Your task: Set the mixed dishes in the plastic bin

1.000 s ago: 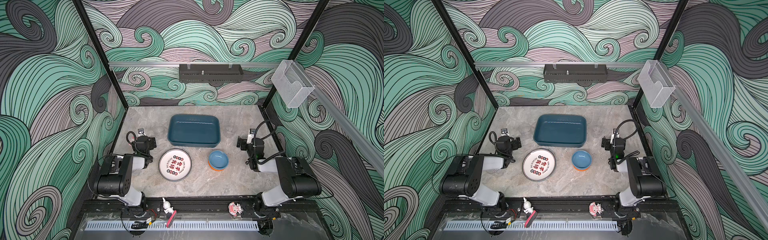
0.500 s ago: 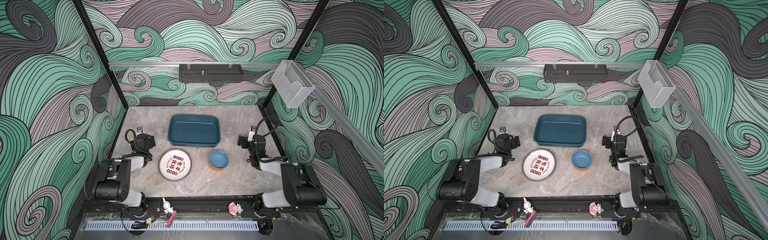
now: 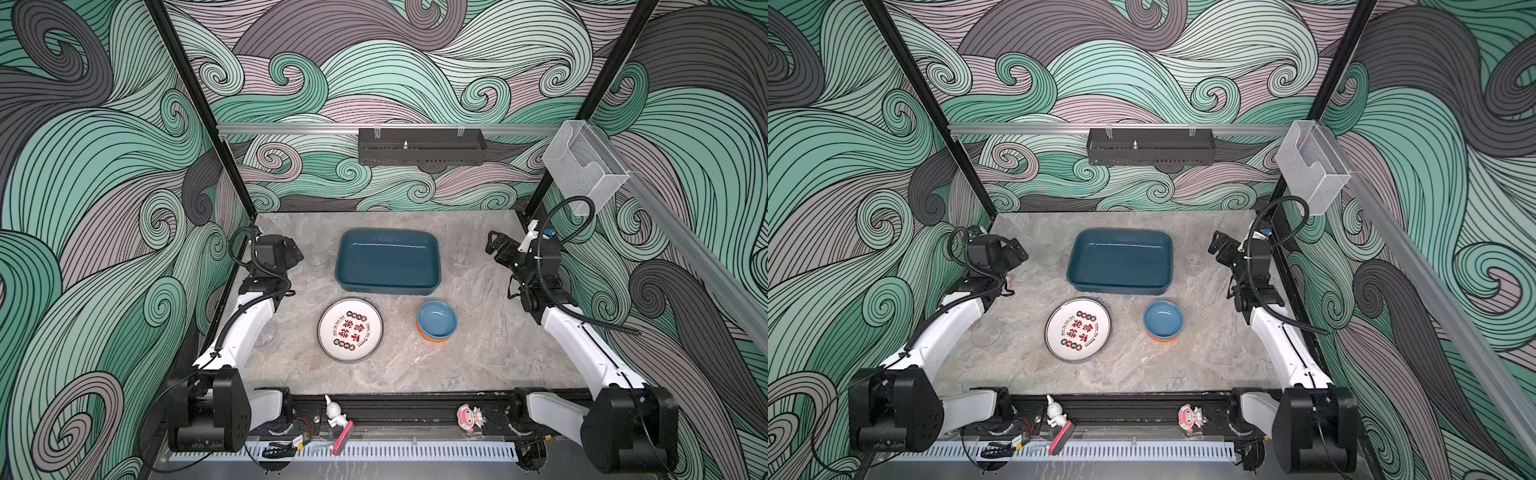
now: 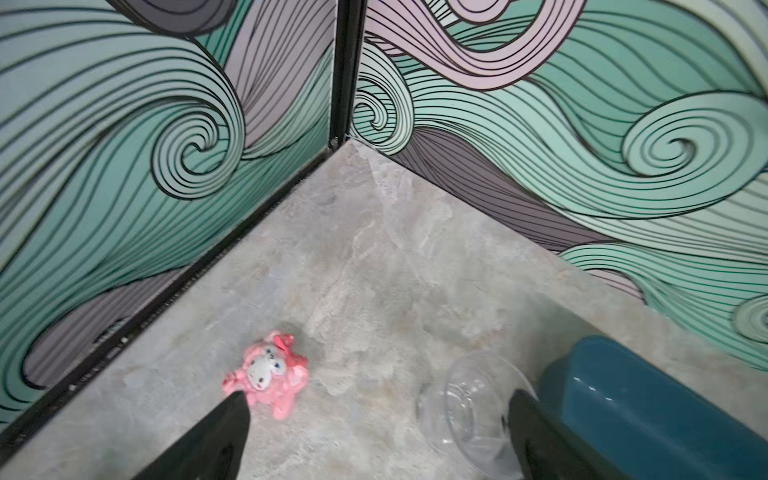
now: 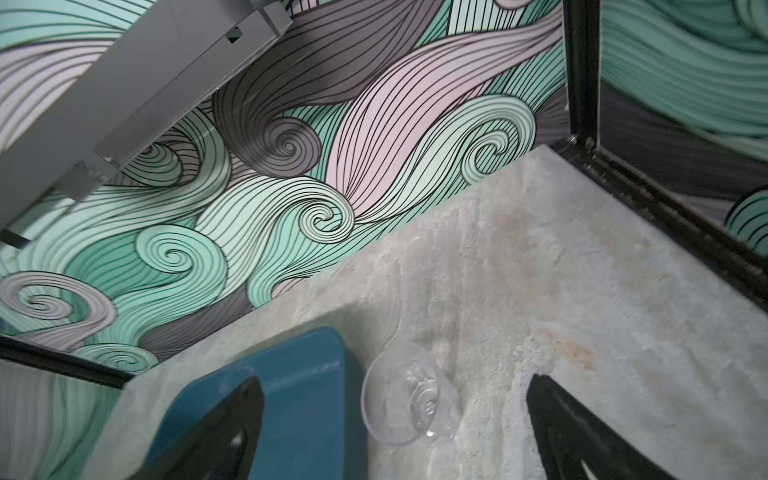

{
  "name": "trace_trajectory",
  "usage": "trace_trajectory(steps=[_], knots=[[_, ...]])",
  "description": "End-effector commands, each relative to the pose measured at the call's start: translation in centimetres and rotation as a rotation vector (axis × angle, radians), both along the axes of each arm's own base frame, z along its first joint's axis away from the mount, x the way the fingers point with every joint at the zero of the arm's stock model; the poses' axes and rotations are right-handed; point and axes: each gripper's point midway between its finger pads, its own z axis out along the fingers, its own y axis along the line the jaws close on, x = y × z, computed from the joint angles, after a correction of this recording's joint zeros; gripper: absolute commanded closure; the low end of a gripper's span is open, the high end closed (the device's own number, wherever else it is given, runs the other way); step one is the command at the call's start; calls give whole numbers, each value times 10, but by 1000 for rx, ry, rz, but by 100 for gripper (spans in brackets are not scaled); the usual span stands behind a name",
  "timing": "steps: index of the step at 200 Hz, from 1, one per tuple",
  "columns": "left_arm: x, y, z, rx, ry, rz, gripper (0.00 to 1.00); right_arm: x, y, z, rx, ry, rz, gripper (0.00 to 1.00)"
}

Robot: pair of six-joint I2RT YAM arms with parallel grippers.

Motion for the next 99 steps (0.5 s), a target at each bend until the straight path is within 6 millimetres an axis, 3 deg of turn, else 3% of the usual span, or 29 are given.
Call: trace_trajectory(steps=[1,23,61,82,99], knots=[[-25,-31,-17,-225,118,-82,9,0,42,-9,249,138,176,22],[-52,-57,-30,-340,228,-176,23,-4,81,-4,217,272,322,41],[-108,-94,-60,-508,436,-294,27,-36,140,-15,95,440,491,50],[-129,-105,-75,-565,510,-326,29,-60,183,-29,63,536,642,60],[-141,-110,-87,-611,563,-321,34,-78,213,-42,6,598,729,62]])
